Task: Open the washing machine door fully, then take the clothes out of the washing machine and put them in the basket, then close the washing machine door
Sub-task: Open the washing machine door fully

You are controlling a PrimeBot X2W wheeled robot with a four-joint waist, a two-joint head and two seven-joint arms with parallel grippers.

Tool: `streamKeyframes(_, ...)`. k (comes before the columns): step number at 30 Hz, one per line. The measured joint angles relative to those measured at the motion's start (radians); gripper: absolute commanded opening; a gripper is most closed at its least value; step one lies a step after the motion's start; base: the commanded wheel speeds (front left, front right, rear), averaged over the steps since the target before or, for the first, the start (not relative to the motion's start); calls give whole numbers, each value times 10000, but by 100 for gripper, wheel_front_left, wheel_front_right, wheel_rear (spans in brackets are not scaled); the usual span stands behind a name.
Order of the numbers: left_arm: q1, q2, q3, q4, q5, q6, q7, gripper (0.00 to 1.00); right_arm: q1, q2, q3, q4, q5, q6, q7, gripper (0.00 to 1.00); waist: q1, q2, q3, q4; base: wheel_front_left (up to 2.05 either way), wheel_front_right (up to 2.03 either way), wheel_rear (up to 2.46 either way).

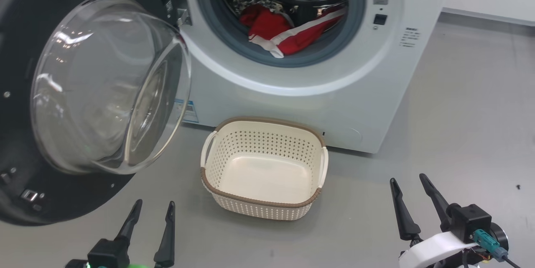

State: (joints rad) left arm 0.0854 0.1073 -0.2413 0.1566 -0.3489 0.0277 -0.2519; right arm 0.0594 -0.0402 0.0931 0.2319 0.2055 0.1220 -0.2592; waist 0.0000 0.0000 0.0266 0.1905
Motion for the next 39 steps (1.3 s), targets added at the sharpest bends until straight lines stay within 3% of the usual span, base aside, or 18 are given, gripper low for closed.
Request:
streamKeyframes(22,285,42,-222,-384,75,-67,142,100,381,0,192,-232,245,-17,0,100,0,0,-221,-2233,0,0,0)
streamKeyframes(39,285,38,-316,-474,81,-52,355,100,546,0,117,-395,337,-115,0,100,0,0,-206,-2411,0,0,0)
